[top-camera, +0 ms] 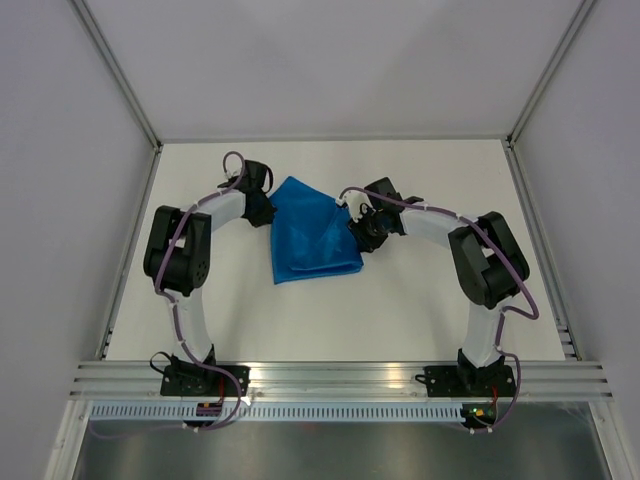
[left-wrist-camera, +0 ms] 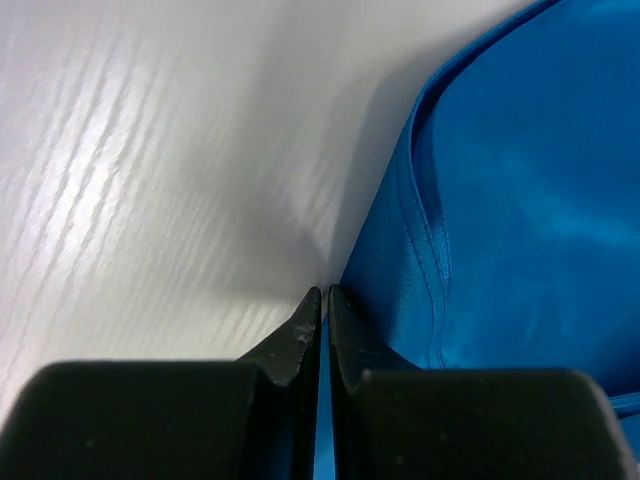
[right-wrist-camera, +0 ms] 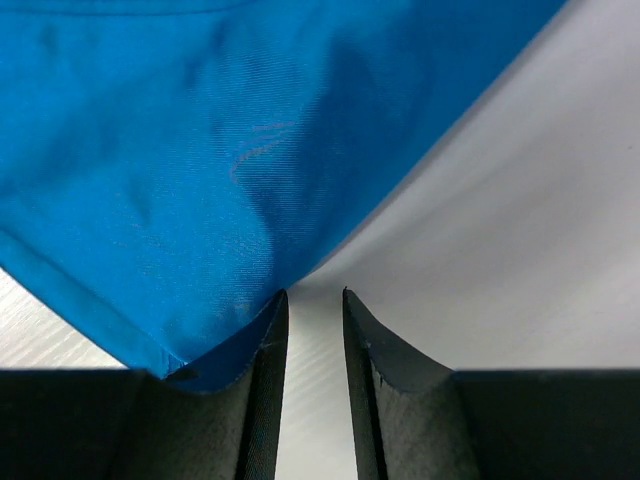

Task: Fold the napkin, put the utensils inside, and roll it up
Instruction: Fold the napkin, then roll the napkin with the utensil

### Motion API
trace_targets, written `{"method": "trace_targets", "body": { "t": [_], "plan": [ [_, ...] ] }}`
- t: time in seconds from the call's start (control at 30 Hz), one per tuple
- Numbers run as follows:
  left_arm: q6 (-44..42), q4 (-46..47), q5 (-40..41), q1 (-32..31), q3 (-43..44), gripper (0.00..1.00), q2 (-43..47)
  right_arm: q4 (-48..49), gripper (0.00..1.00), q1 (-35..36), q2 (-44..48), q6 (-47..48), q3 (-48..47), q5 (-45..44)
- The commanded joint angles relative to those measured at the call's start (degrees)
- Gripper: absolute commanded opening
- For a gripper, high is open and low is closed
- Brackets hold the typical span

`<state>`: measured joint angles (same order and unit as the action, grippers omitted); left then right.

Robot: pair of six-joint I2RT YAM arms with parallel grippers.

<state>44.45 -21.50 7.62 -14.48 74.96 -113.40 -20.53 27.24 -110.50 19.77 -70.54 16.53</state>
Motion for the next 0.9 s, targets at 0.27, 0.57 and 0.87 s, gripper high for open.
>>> {"method": "trace_targets", "body": {
  "t": [0.27,0.57,0.87],
  "plan": [
    [-9.73,-7.5,-7.18,0.15,12.67,0.16,-9.29,-6.27,0.34,2.29,3.8,0.71,2.78,1.93],
    [-11.92,-7.68,-6.74,2.52,15.13,0.34,-5.7,-6.27,0.35,-2.19,5.47,1.32,1.38,-0.72],
    [-14.47,-7.59,-7.0,5.6,15.04,0.52,4.67,-6.09,0.49,-5.01,13.64,7.03,1.9,2.44]
  ]
}}
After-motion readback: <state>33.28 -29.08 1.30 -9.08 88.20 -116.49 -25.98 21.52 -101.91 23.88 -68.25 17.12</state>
